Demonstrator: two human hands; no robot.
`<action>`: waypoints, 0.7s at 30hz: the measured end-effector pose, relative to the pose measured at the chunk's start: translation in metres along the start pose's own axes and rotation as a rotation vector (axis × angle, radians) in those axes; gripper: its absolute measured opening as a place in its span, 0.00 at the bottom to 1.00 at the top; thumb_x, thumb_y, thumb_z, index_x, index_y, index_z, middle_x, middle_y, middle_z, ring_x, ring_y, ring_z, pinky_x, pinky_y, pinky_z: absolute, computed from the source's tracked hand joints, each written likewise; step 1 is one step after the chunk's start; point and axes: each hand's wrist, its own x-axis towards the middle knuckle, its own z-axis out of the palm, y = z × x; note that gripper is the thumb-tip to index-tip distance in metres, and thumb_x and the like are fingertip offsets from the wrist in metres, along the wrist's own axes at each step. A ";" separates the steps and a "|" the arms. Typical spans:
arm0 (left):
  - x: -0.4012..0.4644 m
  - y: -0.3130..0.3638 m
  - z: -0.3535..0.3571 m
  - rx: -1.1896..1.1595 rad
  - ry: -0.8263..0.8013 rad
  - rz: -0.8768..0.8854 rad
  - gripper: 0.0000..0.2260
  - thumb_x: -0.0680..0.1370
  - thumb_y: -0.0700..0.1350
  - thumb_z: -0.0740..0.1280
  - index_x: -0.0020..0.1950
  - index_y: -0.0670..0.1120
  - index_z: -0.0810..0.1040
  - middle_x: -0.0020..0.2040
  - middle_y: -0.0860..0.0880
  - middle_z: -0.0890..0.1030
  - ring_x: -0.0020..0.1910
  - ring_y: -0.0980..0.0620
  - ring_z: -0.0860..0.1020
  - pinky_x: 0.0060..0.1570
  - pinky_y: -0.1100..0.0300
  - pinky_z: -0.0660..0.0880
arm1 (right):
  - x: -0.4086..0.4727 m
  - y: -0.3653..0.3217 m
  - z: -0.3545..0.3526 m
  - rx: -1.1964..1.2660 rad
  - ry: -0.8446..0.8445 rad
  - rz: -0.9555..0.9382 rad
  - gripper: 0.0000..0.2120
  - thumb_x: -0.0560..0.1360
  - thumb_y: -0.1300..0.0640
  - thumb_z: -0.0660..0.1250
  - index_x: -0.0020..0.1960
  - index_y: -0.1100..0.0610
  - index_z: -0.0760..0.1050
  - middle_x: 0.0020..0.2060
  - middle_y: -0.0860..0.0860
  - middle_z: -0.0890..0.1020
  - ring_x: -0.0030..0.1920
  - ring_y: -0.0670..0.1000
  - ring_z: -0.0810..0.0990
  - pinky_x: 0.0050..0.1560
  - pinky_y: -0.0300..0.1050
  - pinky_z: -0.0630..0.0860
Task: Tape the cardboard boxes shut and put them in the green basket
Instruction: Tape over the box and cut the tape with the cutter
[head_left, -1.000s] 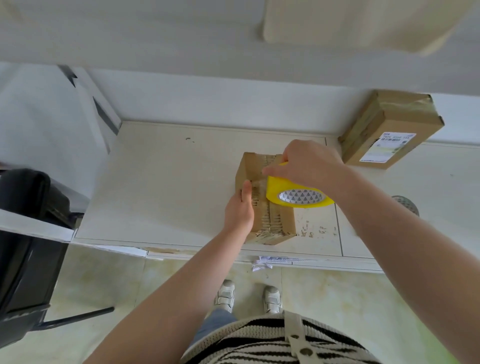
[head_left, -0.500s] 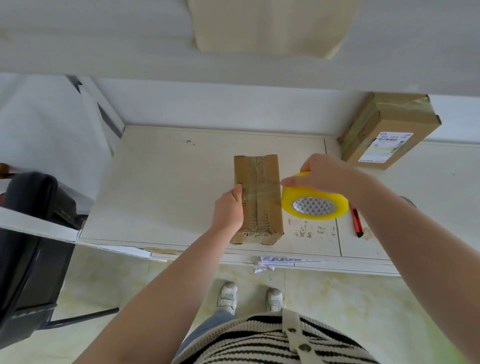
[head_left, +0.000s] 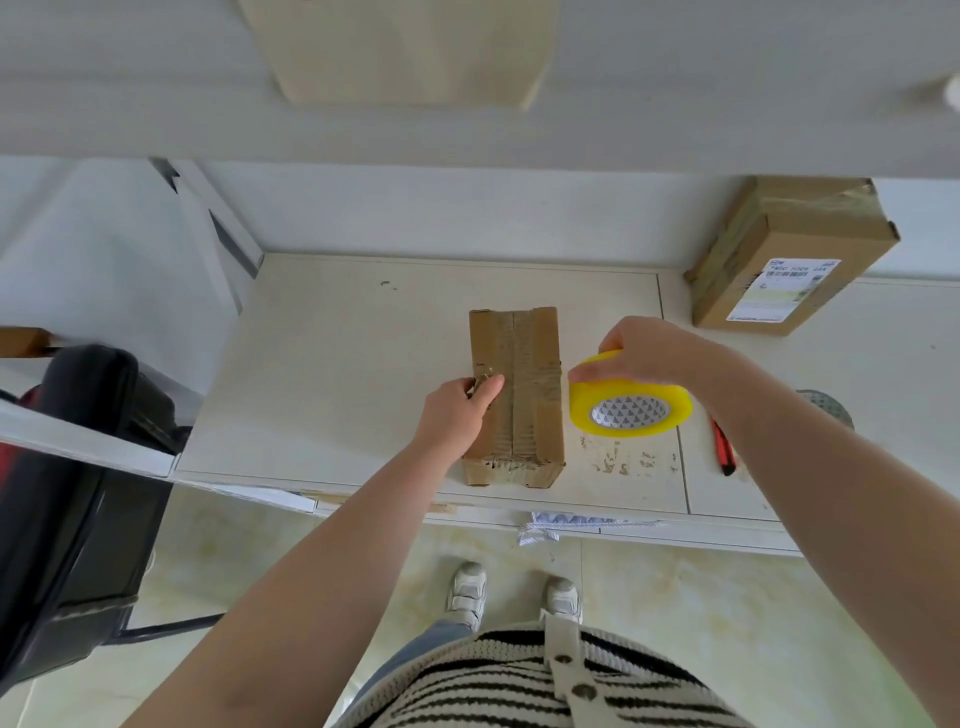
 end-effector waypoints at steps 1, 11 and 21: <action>-0.001 0.002 0.000 0.009 -0.005 -0.001 0.18 0.80 0.61 0.59 0.39 0.49 0.74 0.33 0.52 0.77 0.38 0.49 0.78 0.33 0.61 0.67 | -0.001 0.001 0.003 -0.016 0.007 0.003 0.29 0.56 0.22 0.66 0.31 0.49 0.74 0.29 0.45 0.78 0.33 0.46 0.77 0.32 0.41 0.68; -0.010 0.057 0.039 0.408 0.177 0.149 0.35 0.83 0.60 0.49 0.79 0.41 0.38 0.79 0.39 0.35 0.79 0.42 0.38 0.76 0.45 0.41 | -0.003 0.003 0.027 0.000 0.025 -0.029 0.26 0.69 0.31 0.67 0.30 0.53 0.69 0.27 0.48 0.71 0.29 0.48 0.70 0.32 0.44 0.63; -0.005 0.038 0.032 0.538 0.181 0.159 0.52 0.66 0.77 0.39 0.79 0.43 0.36 0.79 0.40 0.35 0.78 0.42 0.36 0.76 0.45 0.41 | -0.010 0.008 0.017 0.058 0.104 -0.038 0.23 0.75 0.33 0.60 0.37 0.51 0.78 0.33 0.49 0.78 0.34 0.48 0.77 0.33 0.41 0.69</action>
